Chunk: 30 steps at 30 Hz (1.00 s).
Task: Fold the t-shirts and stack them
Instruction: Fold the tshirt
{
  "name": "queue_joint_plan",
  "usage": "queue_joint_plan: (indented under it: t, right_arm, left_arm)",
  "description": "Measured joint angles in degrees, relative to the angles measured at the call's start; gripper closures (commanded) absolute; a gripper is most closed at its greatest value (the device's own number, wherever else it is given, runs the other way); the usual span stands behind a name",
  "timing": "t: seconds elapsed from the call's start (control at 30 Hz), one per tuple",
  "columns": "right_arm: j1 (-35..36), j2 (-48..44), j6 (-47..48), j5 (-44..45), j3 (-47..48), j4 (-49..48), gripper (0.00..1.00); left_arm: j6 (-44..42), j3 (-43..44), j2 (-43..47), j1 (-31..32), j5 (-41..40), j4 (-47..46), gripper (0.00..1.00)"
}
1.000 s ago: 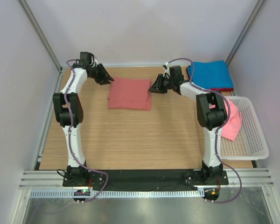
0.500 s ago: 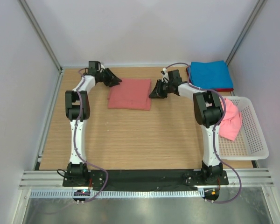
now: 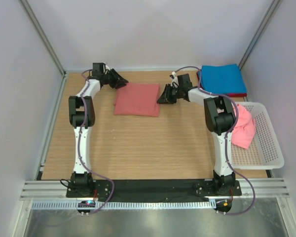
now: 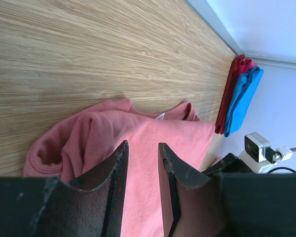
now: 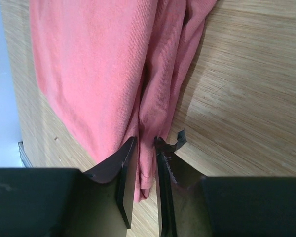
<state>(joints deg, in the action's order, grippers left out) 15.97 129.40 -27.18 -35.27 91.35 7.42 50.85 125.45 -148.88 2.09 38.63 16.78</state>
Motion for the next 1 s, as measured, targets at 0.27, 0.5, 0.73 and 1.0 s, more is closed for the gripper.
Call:
queue_joint_plan:
  t: [0.27,0.5,0.73,1.0]
  right_arm:
    - [0.0,0.0,0.0,0.1,0.1,-0.1,0.77]
    - [0.5,0.0,0.0,0.2,0.1,-0.1,0.73]
    - [0.8,0.0,0.1,0.8,0.0,-0.1,0.74]
    - [0.8,0.0,0.1,1.6,0.0,0.3,0.74]
  left_arm:
    - [0.0,0.0,0.0,-0.8,-0.1,-0.3,0.68]
    - [0.0,0.0,-0.2,-1.3,-0.2,-0.3,0.68]
    - [0.2,0.0,-1.3,-1.3,-0.2,-0.5,0.69]
    - [1.0,0.0,-2.0,-1.3,-0.2,-0.8,0.69]
